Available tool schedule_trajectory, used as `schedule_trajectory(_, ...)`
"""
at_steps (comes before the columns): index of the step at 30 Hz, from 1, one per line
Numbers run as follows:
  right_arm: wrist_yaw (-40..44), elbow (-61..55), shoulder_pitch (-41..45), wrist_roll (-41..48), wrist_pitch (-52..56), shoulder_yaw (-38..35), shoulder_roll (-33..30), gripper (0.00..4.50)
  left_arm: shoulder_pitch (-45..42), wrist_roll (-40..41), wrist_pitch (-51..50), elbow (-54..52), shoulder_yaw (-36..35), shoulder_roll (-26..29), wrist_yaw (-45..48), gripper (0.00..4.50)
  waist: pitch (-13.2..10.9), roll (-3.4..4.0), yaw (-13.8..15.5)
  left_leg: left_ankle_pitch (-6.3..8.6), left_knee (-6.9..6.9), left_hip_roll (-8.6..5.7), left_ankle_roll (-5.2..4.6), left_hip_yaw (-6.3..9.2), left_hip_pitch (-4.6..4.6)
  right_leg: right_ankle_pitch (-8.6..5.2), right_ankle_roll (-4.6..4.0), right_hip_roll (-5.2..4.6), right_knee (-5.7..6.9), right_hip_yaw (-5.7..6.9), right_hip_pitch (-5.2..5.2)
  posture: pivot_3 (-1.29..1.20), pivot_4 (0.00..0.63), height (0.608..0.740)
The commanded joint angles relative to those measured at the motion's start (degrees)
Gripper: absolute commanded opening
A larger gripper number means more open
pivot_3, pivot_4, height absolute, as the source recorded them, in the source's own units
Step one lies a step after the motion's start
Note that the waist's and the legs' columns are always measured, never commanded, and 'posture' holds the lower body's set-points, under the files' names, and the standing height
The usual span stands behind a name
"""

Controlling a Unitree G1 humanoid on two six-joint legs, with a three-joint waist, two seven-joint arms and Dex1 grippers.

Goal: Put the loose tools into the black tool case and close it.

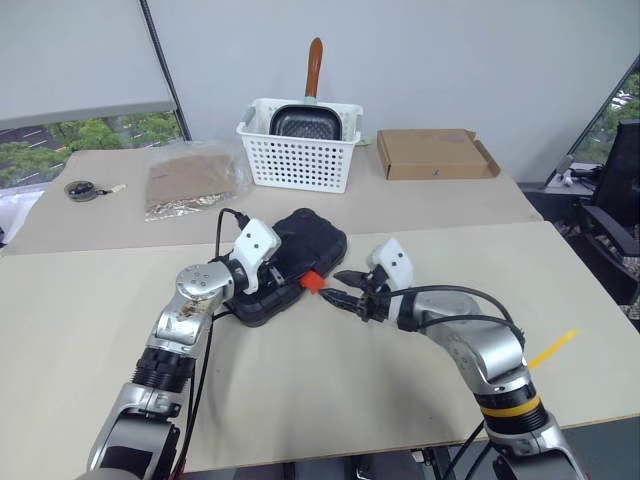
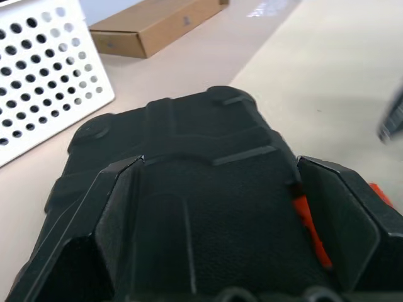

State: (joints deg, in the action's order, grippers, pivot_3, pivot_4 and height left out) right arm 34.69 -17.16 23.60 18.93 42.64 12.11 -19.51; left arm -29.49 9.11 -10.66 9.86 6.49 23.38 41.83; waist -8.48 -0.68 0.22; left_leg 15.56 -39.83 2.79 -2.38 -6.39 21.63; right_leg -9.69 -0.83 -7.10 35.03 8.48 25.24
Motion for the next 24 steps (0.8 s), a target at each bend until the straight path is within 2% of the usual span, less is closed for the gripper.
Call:
schedule_trajectory(1,-2.47,1.49,2.40,-1.23,-0.04,0.58,2.15,1.03,1.75,-0.06,-3.77,2.55,-0.80,-1.18,-2.22,4.13,0.02,0.02,0.08,0.00,0.00,0.00,-0.01,0.00,0.00,0.00,0.00,0.01,0.00,0.00,0.00,0.00,0.150,0.700)
schedule_trajectory(4,-3.22,3.20,3.41,-1.90,-0.50,0.78,3.19,0.02,2.11,0.58,-5.15,2.26,-2.09,-2.16,-3.34,4.13,0.02,0.02,0.23,0.00,0.00,-0.01,-0.01,-0.01,0.07,0.00,-0.01,0.01,-0.02,0.00,0.02,0.00,0.150,0.700)
schedule_trajectory(11,-1.54,4.71,1.49,-4.23,2.15,5.30,0.47,0.02,2.84,1.26,-6.92,1.22,-3.43,-3.24,-4.81,4.13,0.05,0.02,0.21,0.01,0.01,-0.02,-0.04,-0.01,0.10,-0.02,-0.02,0.00,-0.05,0.00,0.03,0.00,0.150,0.700)
schedule_trajectory(19,-2.29,3.19,0.94,-4.48,2.65,4.76,0.10,0.02,3.34,1.22,-6.83,1.41,-3.56,-3.38,-5.01,4.13,0.05,0.02,0.24,0.02,0.01,0.00,-0.02,0.01,0.10,-0.02,-0.03,0.00,-0.04,0.03,0.05,0.00,0.150,0.700)
schedule_trajectory(24,-5.36,2.98,2.21,-5.76,4.23,4.56,1.81,1.46,3.28,1.02,-6.56,1.65,-3.23,-3.38,-4.79,4.13,0.05,0.02,0.28,0.02,0.02,-0.01,-0.02,0.02,0.13,-0.03,-0.03,0.00,-0.07,0.03,0.06,0.00,0.150,0.700)
